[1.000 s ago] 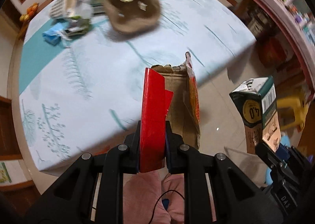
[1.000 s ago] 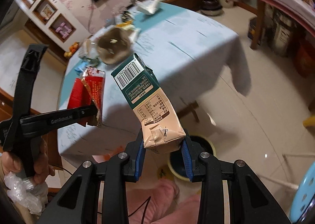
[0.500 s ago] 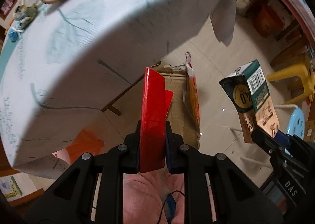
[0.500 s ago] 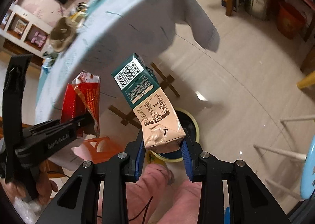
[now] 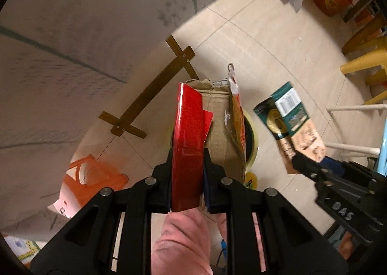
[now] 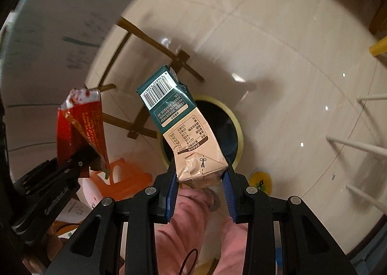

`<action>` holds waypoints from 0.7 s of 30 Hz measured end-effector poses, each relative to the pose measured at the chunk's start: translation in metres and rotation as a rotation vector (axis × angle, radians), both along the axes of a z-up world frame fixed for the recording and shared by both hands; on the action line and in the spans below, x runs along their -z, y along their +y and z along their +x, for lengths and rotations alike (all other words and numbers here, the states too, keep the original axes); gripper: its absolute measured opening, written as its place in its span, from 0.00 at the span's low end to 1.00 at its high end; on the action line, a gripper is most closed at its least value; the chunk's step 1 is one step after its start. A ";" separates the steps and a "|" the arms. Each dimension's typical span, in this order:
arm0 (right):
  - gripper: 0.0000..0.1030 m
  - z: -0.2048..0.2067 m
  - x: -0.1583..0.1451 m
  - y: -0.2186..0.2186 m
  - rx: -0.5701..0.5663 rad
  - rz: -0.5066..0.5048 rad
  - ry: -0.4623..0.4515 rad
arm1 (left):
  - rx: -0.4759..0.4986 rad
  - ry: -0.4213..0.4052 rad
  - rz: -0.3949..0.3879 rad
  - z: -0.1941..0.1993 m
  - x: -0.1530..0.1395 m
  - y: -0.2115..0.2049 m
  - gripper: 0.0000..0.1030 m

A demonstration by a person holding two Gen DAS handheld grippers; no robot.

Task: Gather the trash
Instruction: 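Carry both items down over the black bin and open both tools, then raise both empty tools back over the table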

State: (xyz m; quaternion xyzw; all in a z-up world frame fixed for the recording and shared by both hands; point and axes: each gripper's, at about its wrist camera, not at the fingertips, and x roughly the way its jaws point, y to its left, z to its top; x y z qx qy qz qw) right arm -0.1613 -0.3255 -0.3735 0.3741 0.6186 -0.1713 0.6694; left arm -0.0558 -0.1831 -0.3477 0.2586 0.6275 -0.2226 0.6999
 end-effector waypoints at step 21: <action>0.59 0.020 0.112 0.026 -0.064 0.033 0.047 | 0.037 0.117 0.108 0.011 0.094 0.004 0.58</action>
